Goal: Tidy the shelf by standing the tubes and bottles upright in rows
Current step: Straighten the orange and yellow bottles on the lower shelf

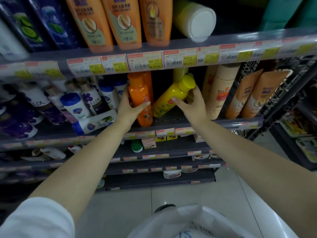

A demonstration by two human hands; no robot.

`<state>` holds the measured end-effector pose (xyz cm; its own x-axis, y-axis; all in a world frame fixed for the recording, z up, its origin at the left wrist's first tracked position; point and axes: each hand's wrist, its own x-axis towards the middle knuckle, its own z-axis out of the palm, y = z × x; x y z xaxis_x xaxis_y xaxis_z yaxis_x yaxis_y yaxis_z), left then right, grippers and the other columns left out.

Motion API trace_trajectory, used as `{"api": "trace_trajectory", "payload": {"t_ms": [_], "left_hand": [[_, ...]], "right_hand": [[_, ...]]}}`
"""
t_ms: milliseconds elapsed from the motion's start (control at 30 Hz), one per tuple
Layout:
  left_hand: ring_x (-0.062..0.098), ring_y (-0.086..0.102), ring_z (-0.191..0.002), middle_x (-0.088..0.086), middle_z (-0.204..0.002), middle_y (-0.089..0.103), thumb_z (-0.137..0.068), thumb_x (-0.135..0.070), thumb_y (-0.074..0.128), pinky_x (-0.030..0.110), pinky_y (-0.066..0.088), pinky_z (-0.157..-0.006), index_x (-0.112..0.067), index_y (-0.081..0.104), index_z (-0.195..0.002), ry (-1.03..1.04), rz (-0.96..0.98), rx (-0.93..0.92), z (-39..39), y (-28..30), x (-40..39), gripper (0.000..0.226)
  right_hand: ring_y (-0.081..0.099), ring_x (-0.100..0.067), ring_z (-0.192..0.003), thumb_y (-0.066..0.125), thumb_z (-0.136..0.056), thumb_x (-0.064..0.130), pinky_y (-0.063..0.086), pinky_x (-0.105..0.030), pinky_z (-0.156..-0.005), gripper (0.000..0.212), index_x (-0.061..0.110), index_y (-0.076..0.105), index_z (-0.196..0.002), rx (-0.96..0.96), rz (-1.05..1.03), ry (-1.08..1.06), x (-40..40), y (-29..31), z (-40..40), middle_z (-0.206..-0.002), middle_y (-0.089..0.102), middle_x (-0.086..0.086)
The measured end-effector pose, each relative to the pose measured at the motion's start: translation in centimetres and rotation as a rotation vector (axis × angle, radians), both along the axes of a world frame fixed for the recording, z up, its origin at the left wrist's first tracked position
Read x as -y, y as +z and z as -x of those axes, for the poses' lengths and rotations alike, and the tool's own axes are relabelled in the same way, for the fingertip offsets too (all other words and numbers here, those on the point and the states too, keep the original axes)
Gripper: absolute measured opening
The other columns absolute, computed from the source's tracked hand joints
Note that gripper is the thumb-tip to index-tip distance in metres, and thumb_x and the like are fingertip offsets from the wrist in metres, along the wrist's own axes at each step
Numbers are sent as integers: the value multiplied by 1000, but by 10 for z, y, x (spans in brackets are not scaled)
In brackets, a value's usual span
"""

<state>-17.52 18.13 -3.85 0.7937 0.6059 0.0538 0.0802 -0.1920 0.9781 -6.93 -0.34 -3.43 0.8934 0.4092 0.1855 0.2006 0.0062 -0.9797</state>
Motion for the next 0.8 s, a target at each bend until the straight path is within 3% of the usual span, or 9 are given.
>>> {"api": "trace_trajectory", "payload": {"t_ms": [67,133,333,500,600,667,800], "left_hand": [[13,47,-122,-1,-139,47,-74,-23,79,33,42,-98,-27,26,-144,19,-51,-11,0,-5,4,88],[14,48,-122,0,-138,49,-75,-23,78,35,42,-100,-27,27,-144,49,-65,8,-1,-8,6,86],[12,49,-125,-3,-138,50,-74,-25,78,45,42,-105,-28,29,-144,44,-93,63,-2,-9,2,85],[11,47,-126,-3,-141,47,-78,-27,75,39,41,-105,-29,24,-145,29,-100,47,-2,-10,1,84],[10,44,-126,-2,-141,44,-80,-23,73,29,38,-104,-25,20,-147,4,-139,12,-1,-12,0,85],[11,45,-125,-2,-140,45,-78,-25,75,29,38,-103,-24,23,-145,-3,-177,-16,-2,-16,-4,84],[11,52,-117,-3,-132,54,-75,-29,77,31,43,-98,-24,37,-139,40,-118,-62,-2,-19,-8,75]], "right_hand": [[56,-10,-111,76,-78,14,45,-26,-99,75,11,34,-140,-25,8,-11,-8,-1,2,-123,57,-2],[56,-5,-105,75,-78,13,46,-19,-93,78,11,29,-142,-43,14,-33,-16,1,1,-119,56,2],[57,-19,-113,82,-70,21,47,-41,-99,77,6,37,-131,-11,98,6,-30,9,-21,-124,58,-9],[53,-19,-119,78,-75,22,45,-39,-101,71,15,42,-136,108,274,285,-39,24,-30,-131,55,-6],[48,-19,-124,74,-79,29,42,-39,-104,69,21,40,-139,138,301,308,-45,22,-27,-137,52,-2],[47,-17,-126,73,-78,35,41,-41,-105,73,24,37,-140,128,300,294,-45,18,-27,-137,51,-1],[49,-13,-121,77,-76,27,39,-23,-95,75,19,37,-139,114,395,321,-39,5,-25,-135,52,-2]]}}
